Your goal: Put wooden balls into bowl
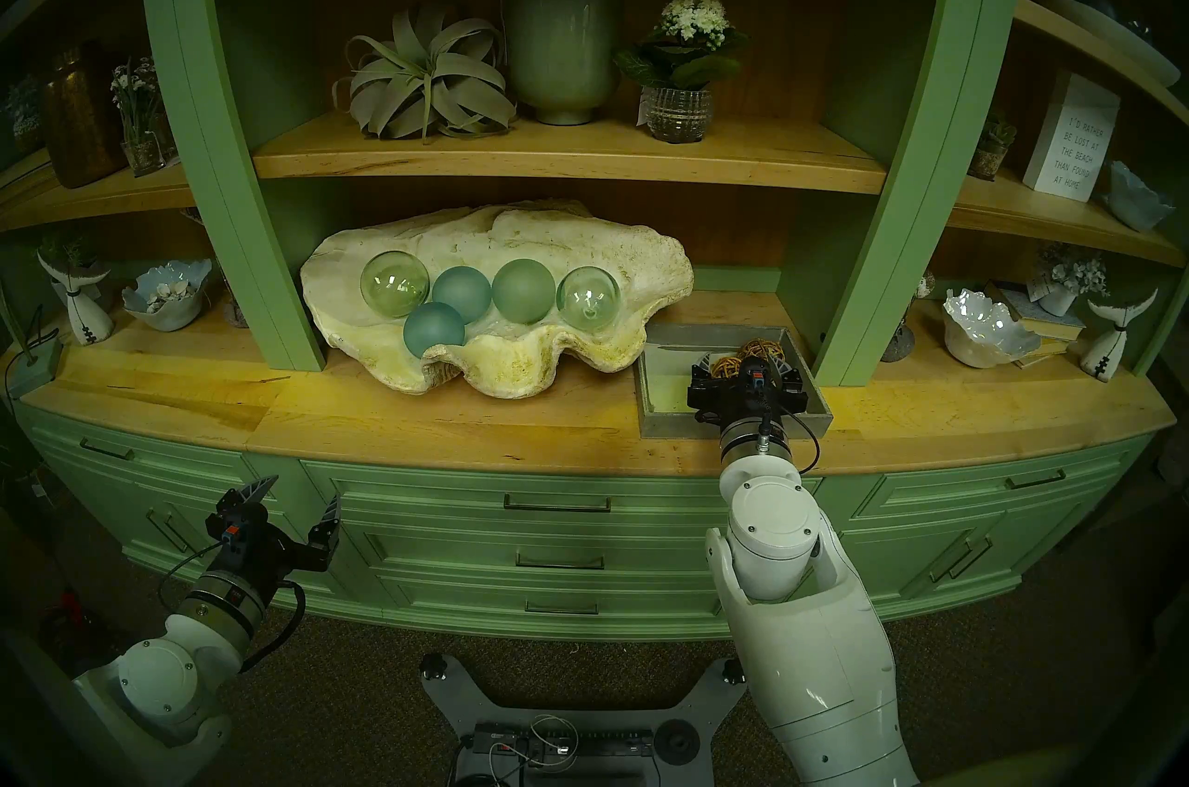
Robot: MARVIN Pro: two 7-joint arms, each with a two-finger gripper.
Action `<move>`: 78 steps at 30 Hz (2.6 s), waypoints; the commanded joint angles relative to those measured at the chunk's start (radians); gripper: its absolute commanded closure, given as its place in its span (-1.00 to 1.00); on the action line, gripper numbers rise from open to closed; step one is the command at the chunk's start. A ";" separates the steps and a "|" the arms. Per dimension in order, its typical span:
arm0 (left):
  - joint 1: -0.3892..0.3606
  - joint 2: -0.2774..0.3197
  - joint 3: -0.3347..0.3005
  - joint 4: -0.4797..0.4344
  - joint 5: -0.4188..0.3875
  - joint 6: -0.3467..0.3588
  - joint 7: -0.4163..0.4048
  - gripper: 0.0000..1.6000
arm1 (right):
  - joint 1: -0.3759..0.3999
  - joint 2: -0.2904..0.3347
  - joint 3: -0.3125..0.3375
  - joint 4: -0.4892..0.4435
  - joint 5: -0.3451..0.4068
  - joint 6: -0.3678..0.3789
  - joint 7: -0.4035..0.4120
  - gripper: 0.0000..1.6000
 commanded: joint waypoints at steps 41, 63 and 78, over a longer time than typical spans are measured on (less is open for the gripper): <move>0.000 0.006 -0.011 -0.016 0.000 -0.014 0.003 -1.00 | 0.052 0.020 -0.054 -0.082 0.191 0.150 -0.184 -1.00; 0.000 0.008 -0.010 -0.016 -0.001 -0.014 0.005 -1.00 | 0.112 -0.003 -0.020 -0.059 0.315 0.211 -0.177 -1.00; 0.000 0.009 -0.010 -0.016 -0.001 -0.015 0.006 -1.00 | 0.161 -0.013 0.030 -0.022 0.381 0.254 -0.148 -1.00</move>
